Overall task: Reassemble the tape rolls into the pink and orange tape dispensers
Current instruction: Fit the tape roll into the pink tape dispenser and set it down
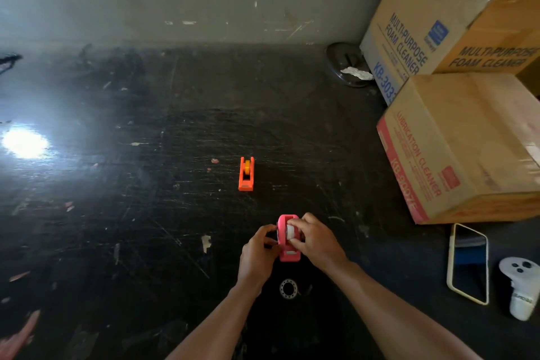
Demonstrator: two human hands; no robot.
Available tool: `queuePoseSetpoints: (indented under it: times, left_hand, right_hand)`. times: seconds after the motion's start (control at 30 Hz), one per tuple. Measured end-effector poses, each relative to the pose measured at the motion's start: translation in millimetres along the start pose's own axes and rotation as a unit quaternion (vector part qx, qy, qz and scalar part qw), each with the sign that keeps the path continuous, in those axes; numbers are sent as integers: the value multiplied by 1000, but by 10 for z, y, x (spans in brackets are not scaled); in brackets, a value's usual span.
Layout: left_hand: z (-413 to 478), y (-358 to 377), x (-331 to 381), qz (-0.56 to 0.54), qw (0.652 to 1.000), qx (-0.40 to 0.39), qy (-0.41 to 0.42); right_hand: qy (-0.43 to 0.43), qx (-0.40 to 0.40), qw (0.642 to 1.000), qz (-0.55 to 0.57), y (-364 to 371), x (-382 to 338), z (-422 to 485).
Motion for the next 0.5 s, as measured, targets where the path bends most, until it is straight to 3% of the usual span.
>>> queuePoseSetpoints:
  times: [0.2,0.5]
  left_hand:
    - [-77,-55,61,-31,999,17,5]
    - [-233,-122,342,-98,991,42,86]
  right_hand:
    - [-17,-5,1000,-10,-62,-80,-34]
    - [-36,20,999,32,-162,-130,-198]
Point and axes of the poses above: each hand's wrist, its own z-axis towards the middle knuckle, its own y-axis out of the palm, x = y × z, the point moved 8 cm from there along z, towards the middle knuckle, and after that the axes turned 8 degrees about -x, right-handed, at the moved point
